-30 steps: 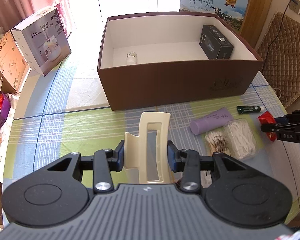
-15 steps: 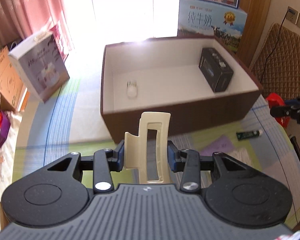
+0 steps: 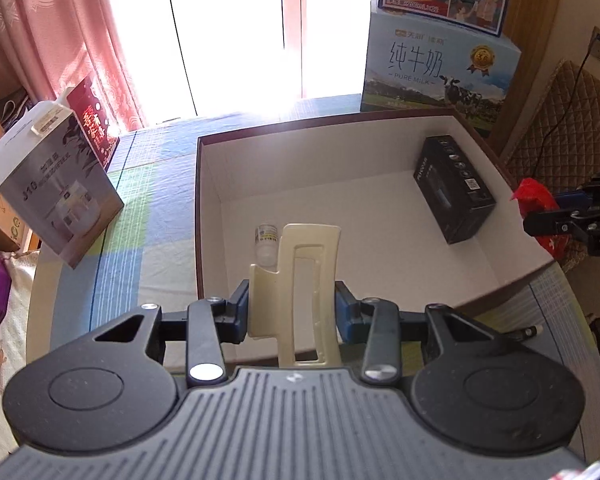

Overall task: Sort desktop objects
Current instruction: 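Lower the claw clip into the box with the left tool while the right tool drops the candy packet in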

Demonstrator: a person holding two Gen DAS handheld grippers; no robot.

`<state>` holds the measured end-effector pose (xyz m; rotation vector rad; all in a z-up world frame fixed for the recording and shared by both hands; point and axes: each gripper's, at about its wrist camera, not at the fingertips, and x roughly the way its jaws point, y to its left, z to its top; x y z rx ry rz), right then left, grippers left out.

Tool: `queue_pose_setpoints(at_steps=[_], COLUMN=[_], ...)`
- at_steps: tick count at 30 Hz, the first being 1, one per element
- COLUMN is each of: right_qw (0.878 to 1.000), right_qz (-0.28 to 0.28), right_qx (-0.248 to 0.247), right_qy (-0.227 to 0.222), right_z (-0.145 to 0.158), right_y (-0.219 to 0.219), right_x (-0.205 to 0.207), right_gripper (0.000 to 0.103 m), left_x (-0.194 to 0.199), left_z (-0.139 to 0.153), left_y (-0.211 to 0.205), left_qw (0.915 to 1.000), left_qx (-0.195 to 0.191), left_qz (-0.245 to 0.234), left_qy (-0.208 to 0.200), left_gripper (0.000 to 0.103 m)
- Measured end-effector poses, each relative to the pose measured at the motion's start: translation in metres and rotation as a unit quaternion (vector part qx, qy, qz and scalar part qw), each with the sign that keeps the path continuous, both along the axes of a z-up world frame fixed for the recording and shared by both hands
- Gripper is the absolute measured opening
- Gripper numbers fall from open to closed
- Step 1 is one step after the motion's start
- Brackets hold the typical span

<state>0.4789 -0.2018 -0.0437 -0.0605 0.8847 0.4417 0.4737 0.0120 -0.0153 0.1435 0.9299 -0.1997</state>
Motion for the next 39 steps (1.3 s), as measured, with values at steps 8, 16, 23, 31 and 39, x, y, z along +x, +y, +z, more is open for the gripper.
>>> queue_pose_setpoints(at_steps=[8, 16, 23, 31, 39], right_qw=[0.995, 0.977, 0.963, 0.956, 0.962], right_qz=[0.033, 0.062, 0.077, 0.088, 0.089], right_qx=[-0.069, -0.165, -0.228, -0.26, -0.249], right_qy=[0.07, 0.123, 0.118, 0.1, 0.069], right_z=[-0.035, -0.079, -0.092, -0.095, -0.083], right_y=[0.015, 0.027, 0.034, 0.036, 0.033], right_x=[0.042, 0.057, 0.064, 0.062, 0.058], right_gripper=[0.024, 0.024, 0.024, 0.027, 0.069], left_x=[0.048, 0.065, 0.072, 0.074, 0.075], left_z=[-0.031, -0.06, -0.071, -0.079, -0.083], left_y=[-0.007, -0.007, -0.009, -0.012, -0.013], left_qw=[0.9982, 0.9952, 0.9935, 0.992, 0.9907], left_qx=[0.033, 0.048, 0.057, 0.066, 0.078], left_qz=[-0.021, -0.031, -0.039, -0.045, -0.048], left_qy=[0.046, 0.079, 0.09, 0.097, 0.1], left_gripper=[0.036, 0.036, 0.036, 0.036, 0.036])
